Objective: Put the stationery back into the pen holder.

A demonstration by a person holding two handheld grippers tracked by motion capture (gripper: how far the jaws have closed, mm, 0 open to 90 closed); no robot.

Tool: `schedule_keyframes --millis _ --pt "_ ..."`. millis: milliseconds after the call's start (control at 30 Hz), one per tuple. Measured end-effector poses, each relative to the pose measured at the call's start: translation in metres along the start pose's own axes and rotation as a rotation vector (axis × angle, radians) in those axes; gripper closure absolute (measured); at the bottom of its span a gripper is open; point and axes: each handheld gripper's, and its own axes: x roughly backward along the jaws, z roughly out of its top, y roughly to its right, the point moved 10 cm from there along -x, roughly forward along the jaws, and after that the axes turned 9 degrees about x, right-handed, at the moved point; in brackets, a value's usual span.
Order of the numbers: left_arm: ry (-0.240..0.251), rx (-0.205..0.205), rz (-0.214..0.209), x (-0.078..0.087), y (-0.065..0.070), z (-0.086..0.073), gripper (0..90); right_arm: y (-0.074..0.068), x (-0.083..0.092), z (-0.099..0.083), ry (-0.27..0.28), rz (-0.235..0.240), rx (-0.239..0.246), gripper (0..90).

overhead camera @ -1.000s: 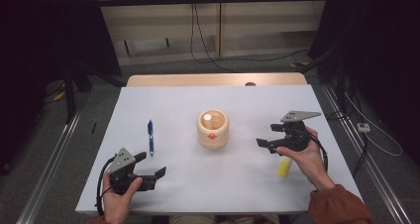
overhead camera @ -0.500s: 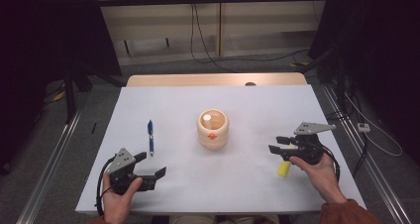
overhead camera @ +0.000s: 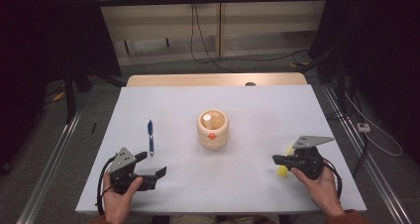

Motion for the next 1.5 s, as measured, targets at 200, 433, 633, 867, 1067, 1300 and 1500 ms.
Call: schedule_keyframes --millis 200,433,633,867,1067,1300,1500 --pt "0.001 0.002 -0.001 -0.001 -0.001 0.0 9.1 -0.006 -0.011 -0.012 -0.116 -0.004 0.014 90.0" --pt "-0.006 -0.002 -0.003 -0.004 0.0 0.001 9.1 -0.008 -0.014 -0.02 -0.161 0.017 0.033 90.0" --pt "-0.007 -0.003 -0.009 -0.004 0.0 0.001 9.1 -0.007 -0.014 -0.026 -0.196 0.014 0.038 90.0" --pt "0.003 0.001 -0.005 -0.003 -0.001 0.003 9.1 -0.001 -0.008 -0.034 -0.22 0.015 0.015 90.0" --pt "0.001 0.0 -0.005 -0.003 -0.001 0.002 9.1 0.005 -0.001 -0.04 -0.235 -0.001 0.015 90.0" --pt "-0.004 -0.001 -0.005 -0.004 -0.001 0.002 9.1 0.013 0.008 -0.048 -0.237 -0.022 0.001 90.0" --pt "-0.004 -0.003 -0.006 -0.003 -0.001 0.002 9.1 0.028 0.018 -0.056 -0.255 -0.071 -0.035 90.0"
